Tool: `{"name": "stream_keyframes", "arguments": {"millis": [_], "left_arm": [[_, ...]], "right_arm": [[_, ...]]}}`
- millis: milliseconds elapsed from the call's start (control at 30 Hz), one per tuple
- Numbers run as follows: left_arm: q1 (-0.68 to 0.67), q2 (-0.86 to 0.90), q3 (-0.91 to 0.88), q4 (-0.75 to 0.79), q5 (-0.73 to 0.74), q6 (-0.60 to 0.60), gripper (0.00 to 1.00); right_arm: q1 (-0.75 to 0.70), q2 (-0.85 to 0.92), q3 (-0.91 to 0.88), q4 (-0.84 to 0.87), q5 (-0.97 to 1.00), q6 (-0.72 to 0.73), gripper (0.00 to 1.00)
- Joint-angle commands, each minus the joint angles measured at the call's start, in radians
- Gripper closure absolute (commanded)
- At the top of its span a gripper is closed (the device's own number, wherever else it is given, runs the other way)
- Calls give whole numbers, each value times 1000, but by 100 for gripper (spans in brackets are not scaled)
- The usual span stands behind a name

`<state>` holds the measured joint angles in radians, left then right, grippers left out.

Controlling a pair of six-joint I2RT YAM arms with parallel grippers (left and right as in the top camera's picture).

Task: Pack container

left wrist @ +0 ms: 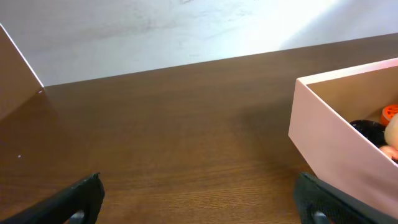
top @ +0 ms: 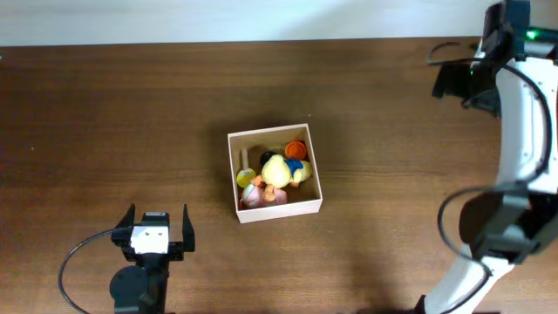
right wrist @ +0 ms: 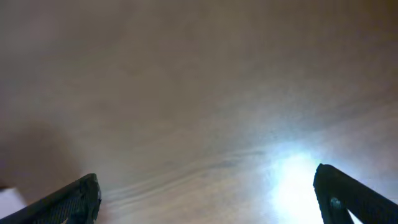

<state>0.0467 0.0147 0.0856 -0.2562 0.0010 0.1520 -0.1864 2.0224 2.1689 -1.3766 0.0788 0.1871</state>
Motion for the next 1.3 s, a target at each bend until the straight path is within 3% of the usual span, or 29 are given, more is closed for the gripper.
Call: {"name": "stream_keyframes", "arguments": {"millis": [0,167,600,1267], "left_arm": [[-4,-10,-6,1,11,-9,1],[-4,-10,-6,1,11,-9,1],[-4,-10,-6,1,11,-9,1],[-4,-10,-6,1,11,-9,1]], "right_arm": [[43,-154,6,16,32,5,1],[89,-295,-87,121,66,5,1],[219,-896,-951,721,64,-29,1],[302,-1662,-1786,1266,19,-33,1]]}}
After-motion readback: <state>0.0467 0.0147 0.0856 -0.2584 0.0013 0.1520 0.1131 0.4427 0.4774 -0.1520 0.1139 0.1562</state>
